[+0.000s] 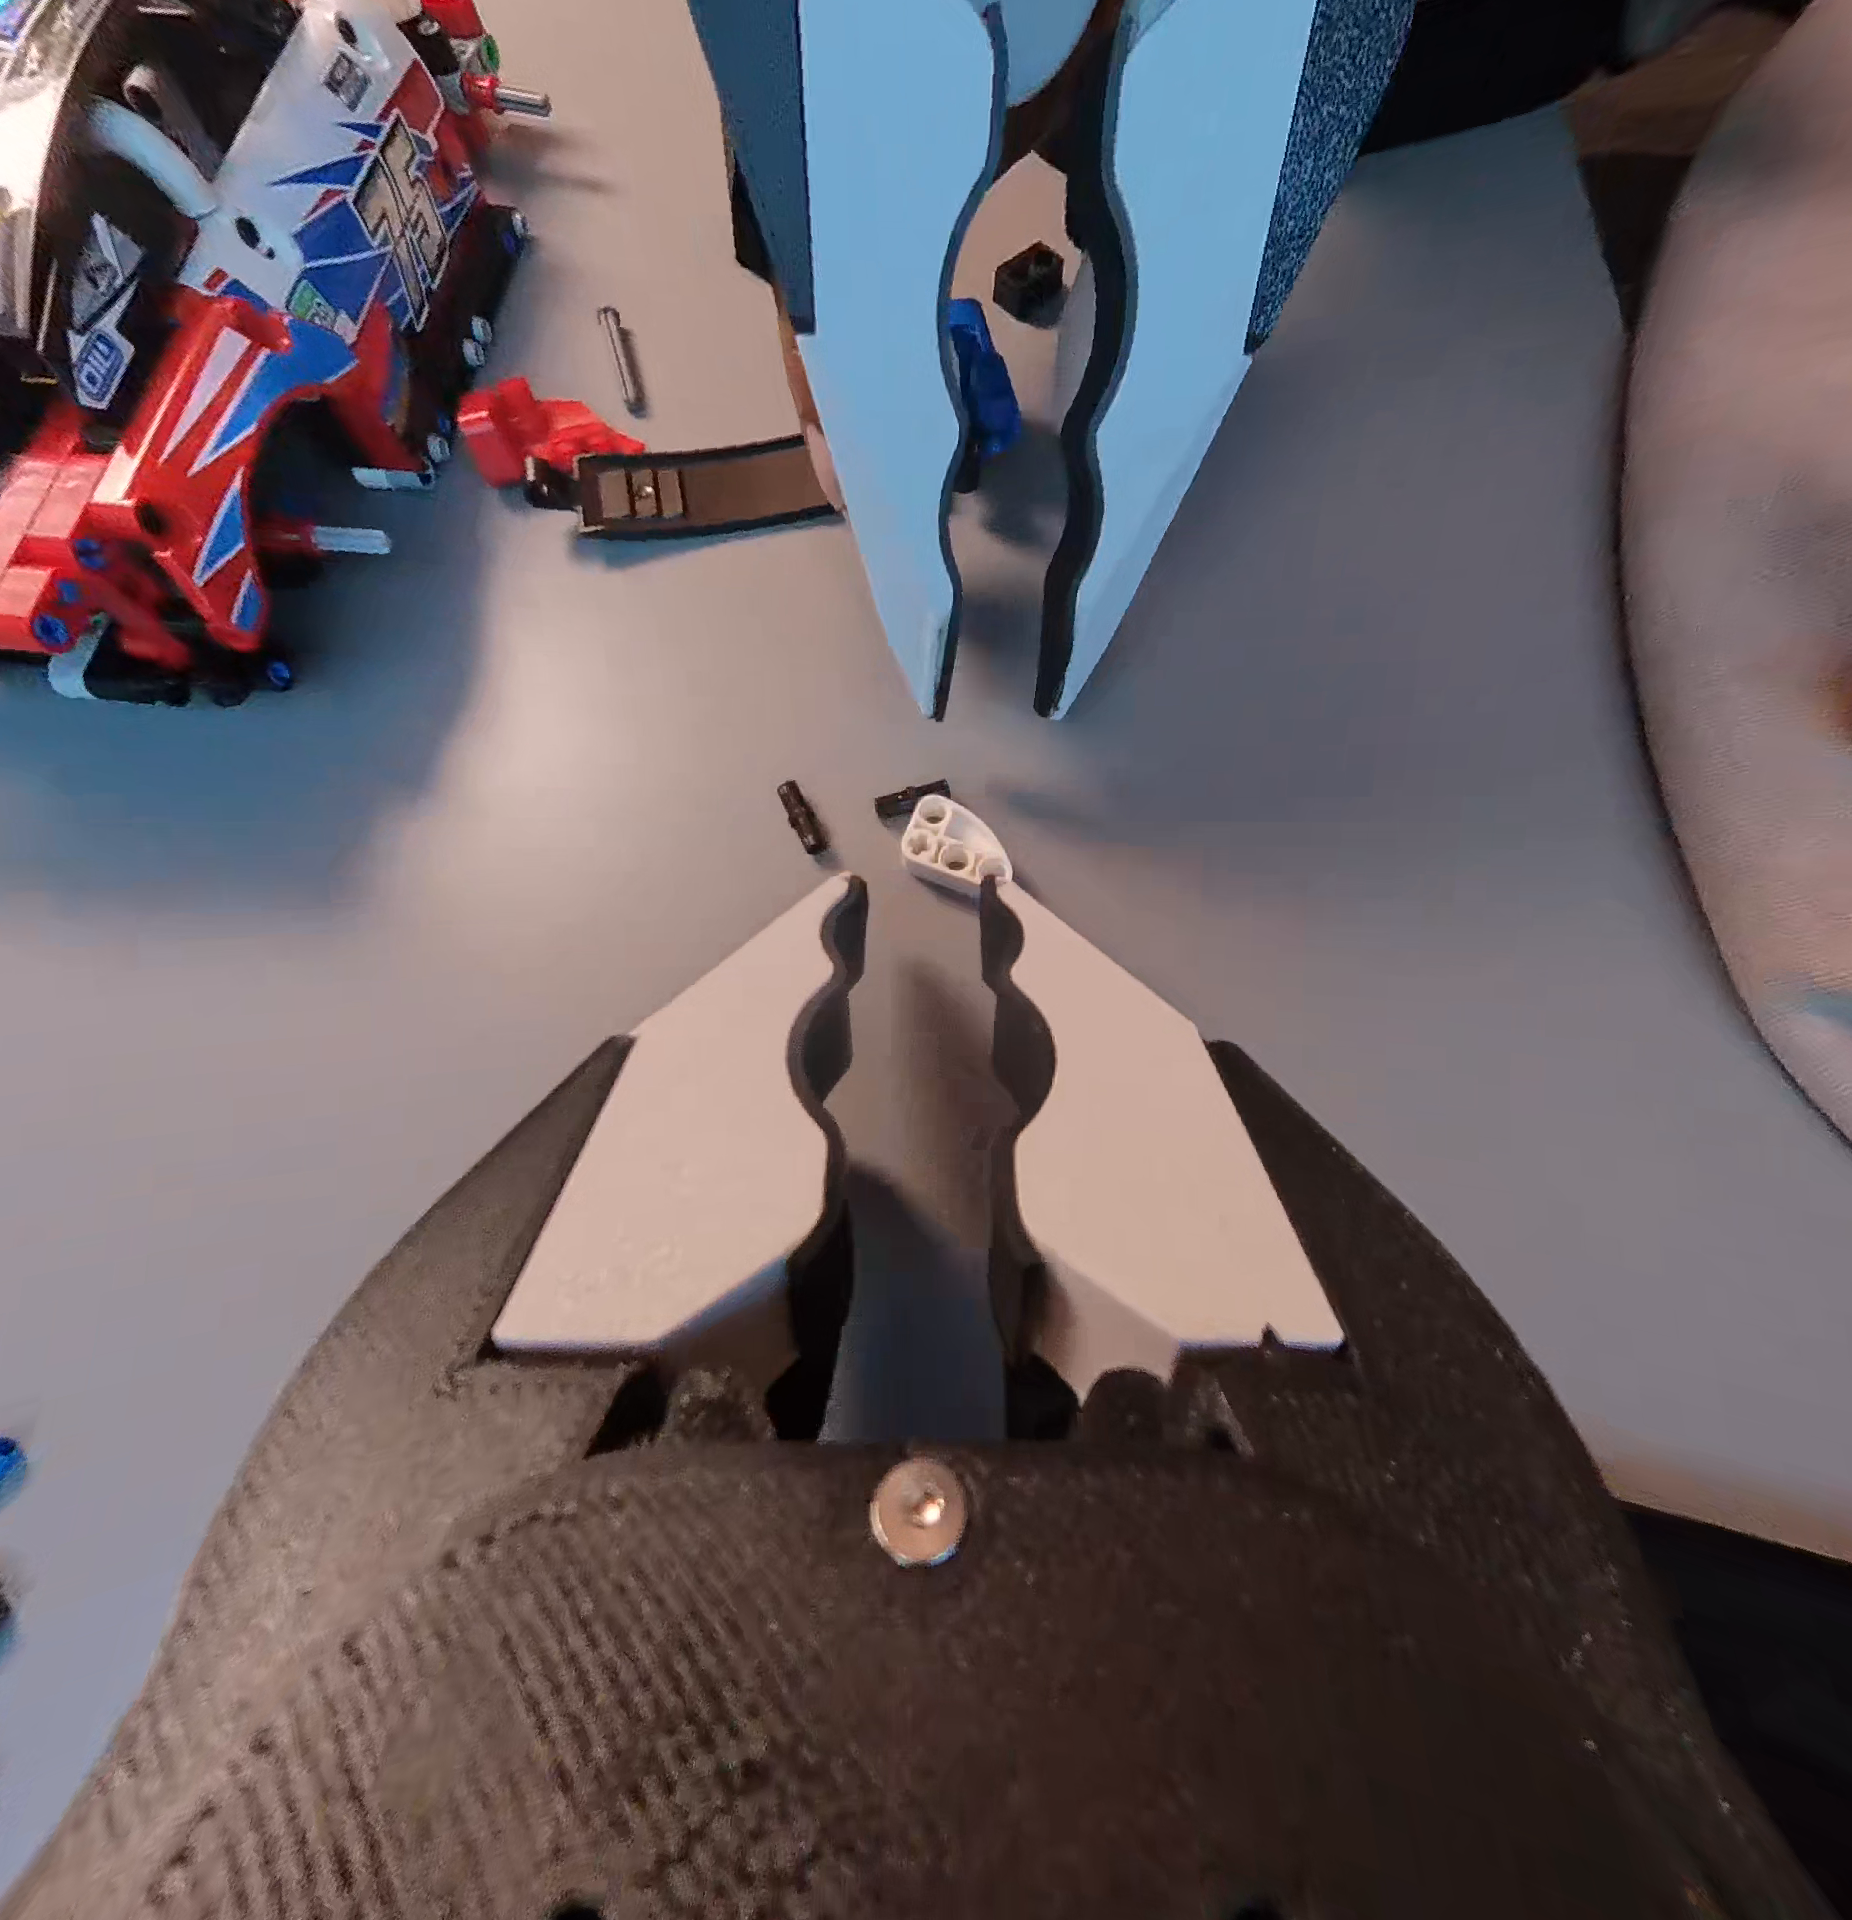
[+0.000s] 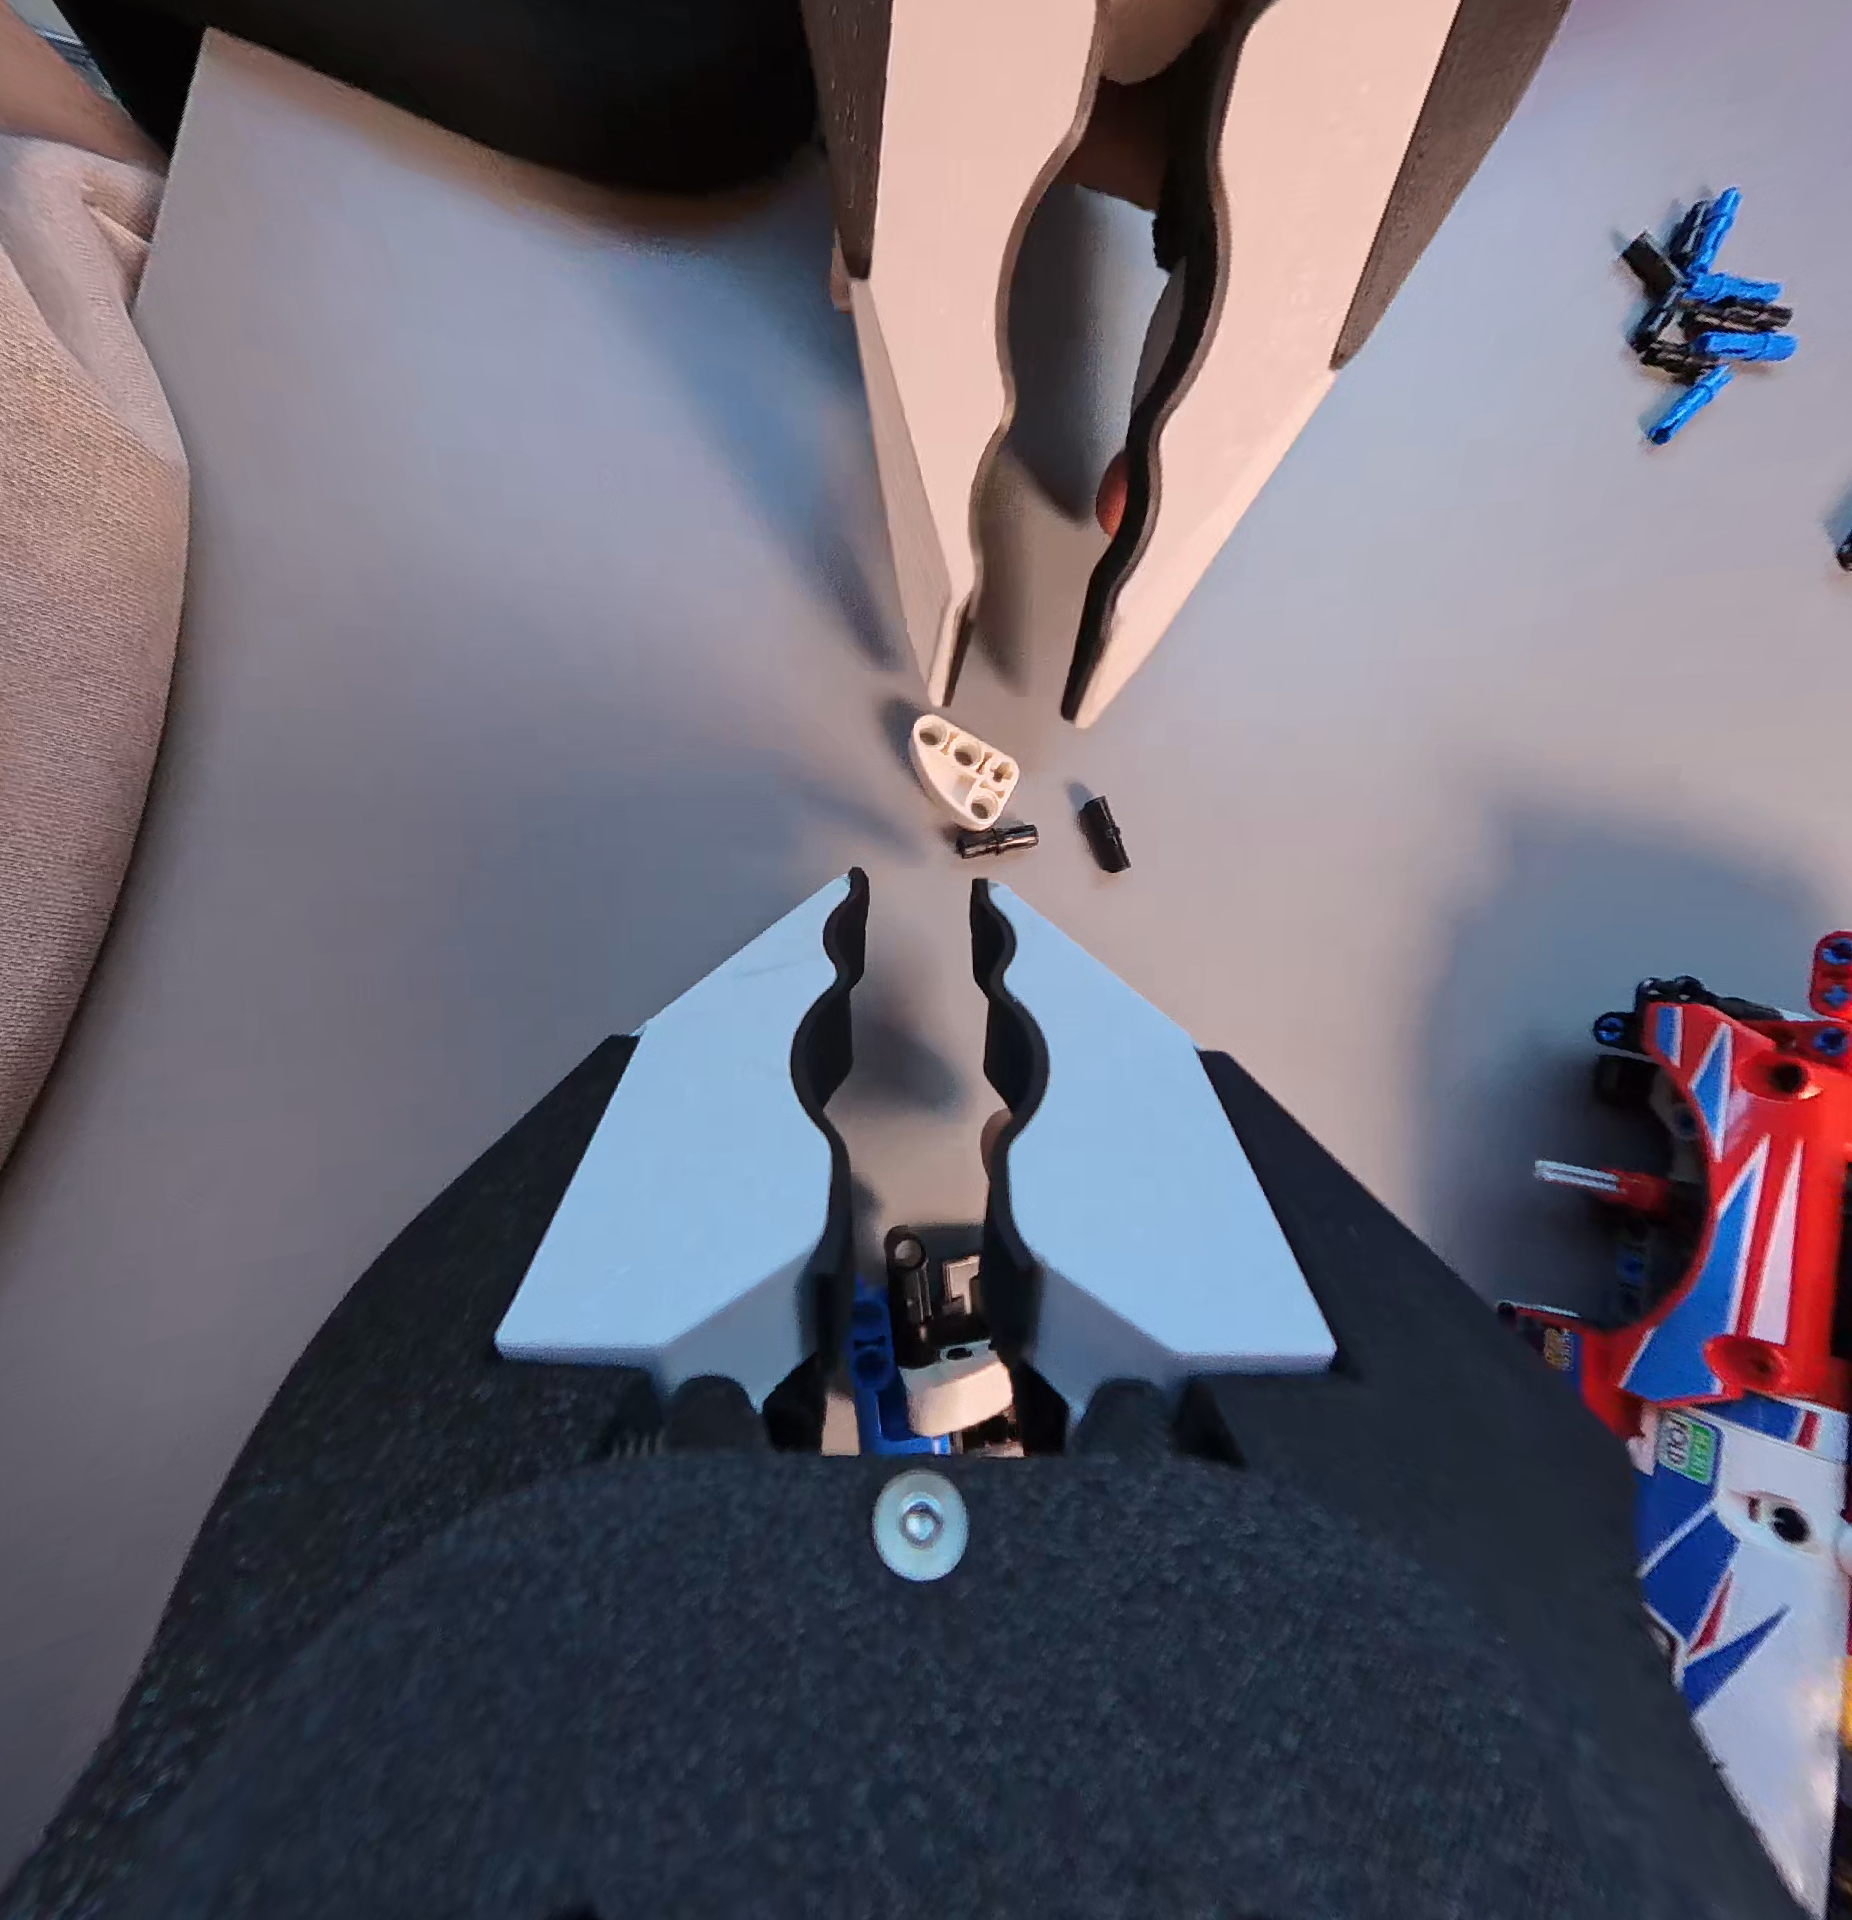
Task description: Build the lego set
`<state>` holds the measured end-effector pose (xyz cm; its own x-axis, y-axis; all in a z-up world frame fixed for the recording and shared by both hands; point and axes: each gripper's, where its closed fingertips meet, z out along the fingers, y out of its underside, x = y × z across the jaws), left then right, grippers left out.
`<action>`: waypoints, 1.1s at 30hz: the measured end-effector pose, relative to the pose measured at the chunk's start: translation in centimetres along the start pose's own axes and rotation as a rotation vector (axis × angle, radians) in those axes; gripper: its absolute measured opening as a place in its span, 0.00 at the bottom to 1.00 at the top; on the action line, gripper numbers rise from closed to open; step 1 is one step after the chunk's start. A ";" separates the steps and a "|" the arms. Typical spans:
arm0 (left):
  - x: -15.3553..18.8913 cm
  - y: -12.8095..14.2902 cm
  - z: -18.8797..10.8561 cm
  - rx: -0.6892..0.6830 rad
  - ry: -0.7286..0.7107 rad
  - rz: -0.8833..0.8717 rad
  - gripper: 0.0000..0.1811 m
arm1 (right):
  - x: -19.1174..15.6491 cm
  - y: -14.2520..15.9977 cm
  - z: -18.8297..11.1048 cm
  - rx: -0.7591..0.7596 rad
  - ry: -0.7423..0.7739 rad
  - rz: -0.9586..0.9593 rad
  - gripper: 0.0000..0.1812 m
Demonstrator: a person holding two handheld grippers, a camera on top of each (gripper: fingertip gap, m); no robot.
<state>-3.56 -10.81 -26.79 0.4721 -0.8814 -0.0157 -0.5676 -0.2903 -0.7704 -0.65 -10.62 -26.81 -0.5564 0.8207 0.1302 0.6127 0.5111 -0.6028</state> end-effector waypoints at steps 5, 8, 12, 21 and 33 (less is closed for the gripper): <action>0.3 -0.2 0.8 -0.020 -0.018 0.041 0.16 | -0.5 -0.2 0.5 -0.007 -0.006 0.003 0.09; 0.5 -0.3 1.2 -0.032 -0.029 0.058 0.16 | -0.4 -0.2 0.9 -0.019 0.005 0.014 0.09; 0.9 -0.4 1.7 -0.049 -0.037 0.080 0.15 | -0.2 -0.5 1.3 -0.016 0.015 0.038 0.10; 1.1 -0.3 1.3 -0.054 -0.017 0.059 0.17 | 0.3 -0.7 1.7 -0.013 0.033 0.035 0.12; 1.5 0.2 0.5 -0.062 0.032 0.033 0.13 | 0.6 -1.5 2.3 -0.009 0.067 0.091 0.14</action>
<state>-2.65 -11.96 -27.32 0.4309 -0.9022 -0.0195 -0.6240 -0.2822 -0.7287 -3.19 -11.49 -27.63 -0.4599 0.8787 0.1278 0.6642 0.4360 -0.6073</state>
